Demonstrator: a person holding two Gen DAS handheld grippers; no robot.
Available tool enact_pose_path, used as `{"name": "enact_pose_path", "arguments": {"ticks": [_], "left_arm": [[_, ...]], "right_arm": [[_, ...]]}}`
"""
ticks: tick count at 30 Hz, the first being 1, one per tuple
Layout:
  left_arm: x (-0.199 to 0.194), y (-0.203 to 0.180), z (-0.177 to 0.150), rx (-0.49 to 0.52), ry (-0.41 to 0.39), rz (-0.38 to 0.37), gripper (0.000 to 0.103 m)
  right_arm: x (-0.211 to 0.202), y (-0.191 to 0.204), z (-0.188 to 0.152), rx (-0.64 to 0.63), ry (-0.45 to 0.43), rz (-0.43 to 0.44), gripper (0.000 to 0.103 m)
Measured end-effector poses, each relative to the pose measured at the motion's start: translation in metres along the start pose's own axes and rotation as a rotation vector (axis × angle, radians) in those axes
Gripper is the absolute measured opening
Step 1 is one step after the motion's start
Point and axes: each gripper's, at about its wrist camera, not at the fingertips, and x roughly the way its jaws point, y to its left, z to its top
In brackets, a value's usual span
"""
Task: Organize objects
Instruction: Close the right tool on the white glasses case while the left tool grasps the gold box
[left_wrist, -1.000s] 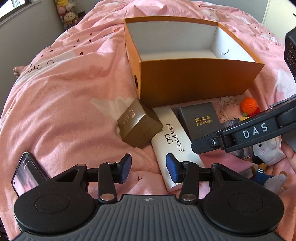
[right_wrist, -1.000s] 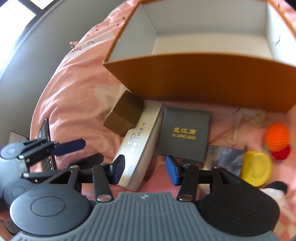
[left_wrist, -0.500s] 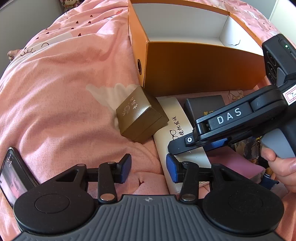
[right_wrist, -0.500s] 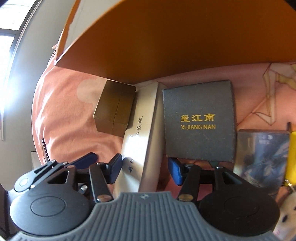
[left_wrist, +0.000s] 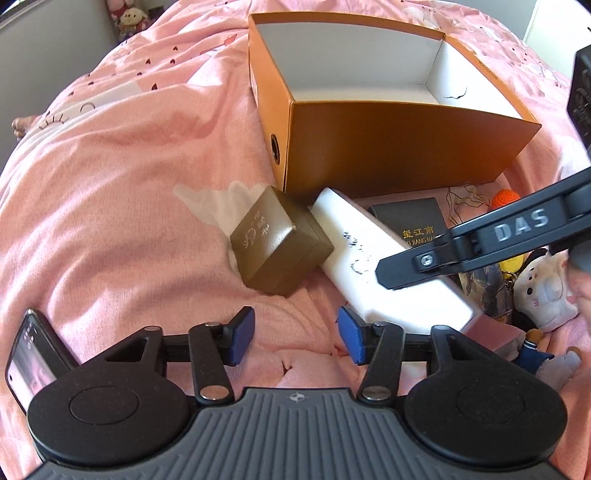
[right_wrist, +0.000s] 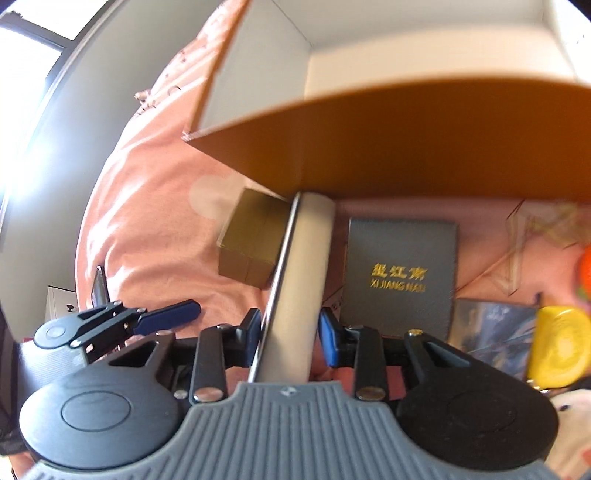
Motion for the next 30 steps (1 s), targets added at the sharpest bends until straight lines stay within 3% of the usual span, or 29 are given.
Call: {"name": "enact_pose_path", "arguments": {"ticks": [8, 11, 14, 17, 24, 30], "left_arm": [[0.008, -0.014, 0.012, 0.161, -0.048, 0.078, 0.075], [0.011, -0.021, 0.013, 0.199, -0.054, 0.074, 0.082], [0.018, -0.020, 0.018, 0.134, -0.038, 0.036, 0.082], [0.022, -0.014, 0.023, 0.047, -0.032, -0.009, 0.086], [0.039, -0.006, 0.037, -0.080, 0.011, -0.004, 0.087], [0.051, 0.001, 0.045, -0.149, 0.052, -0.017, 0.087]], "right_arm": [[-0.038, 0.020, -0.006, -0.097, -0.082, -0.076, 0.031], [-0.071, -0.001, -0.010, -0.146, -0.118, -0.106, 0.030], [-0.084, -0.007, -0.014, -0.163, -0.108, -0.106, 0.030], [-0.095, -0.006, -0.021, -0.257, -0.111, -0.195, 0.030], [-0.077, -0.031, -0.032, -0.301, -0.010, -0.311, 0.031], [-0.058, -0.043, -0.018, -0.267, 0.003, -0.298, 0.034]]}}
